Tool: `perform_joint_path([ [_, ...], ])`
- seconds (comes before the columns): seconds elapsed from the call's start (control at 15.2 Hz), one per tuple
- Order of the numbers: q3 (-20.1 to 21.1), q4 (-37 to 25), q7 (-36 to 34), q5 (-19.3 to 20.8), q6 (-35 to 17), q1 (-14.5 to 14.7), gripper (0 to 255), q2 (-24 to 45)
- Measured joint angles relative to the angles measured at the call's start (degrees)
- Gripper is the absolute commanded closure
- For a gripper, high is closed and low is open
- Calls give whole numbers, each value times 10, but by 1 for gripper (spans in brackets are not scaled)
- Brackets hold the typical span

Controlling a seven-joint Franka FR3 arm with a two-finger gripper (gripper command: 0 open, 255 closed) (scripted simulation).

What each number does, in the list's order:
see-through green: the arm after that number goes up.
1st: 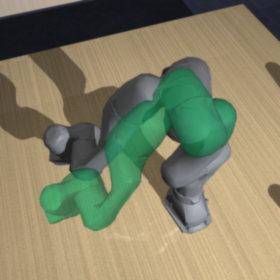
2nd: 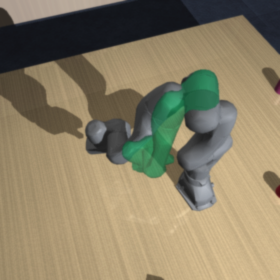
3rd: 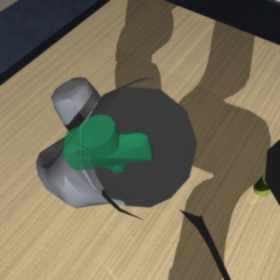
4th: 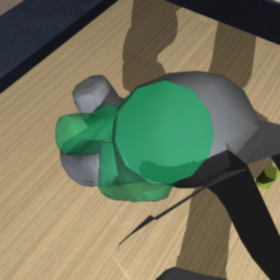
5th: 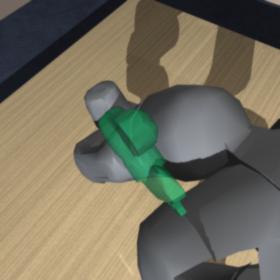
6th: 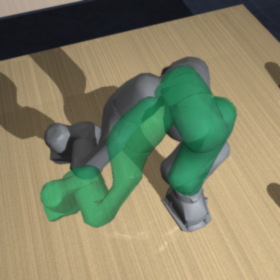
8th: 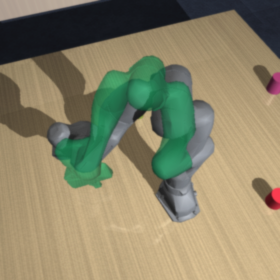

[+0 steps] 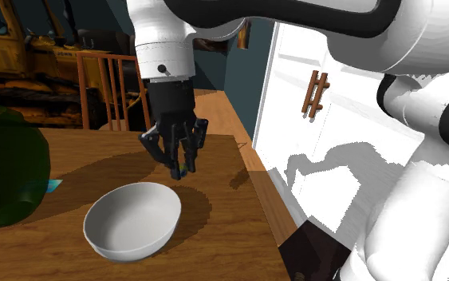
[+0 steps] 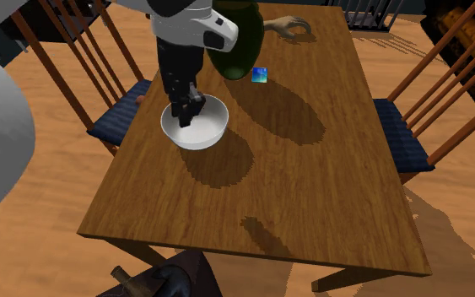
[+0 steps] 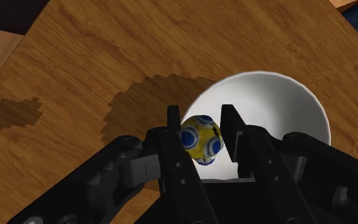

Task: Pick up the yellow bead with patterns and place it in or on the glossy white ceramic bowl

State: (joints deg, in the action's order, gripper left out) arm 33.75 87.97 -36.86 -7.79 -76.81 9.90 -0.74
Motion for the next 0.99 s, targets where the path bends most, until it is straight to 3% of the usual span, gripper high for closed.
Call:
perform_joint_path([
  [0.13, 17, -58, -33, 29, 4, 19, 255, 61],
  [0.33, 34, -192, -88, 84, 44, 70, 255, 167],
  [0.46, 34, -236, -100, 105, 54, 90, 255, 206],
  [0.99, 32, -154, -92, 97, -14, 77, 255, 191],
])
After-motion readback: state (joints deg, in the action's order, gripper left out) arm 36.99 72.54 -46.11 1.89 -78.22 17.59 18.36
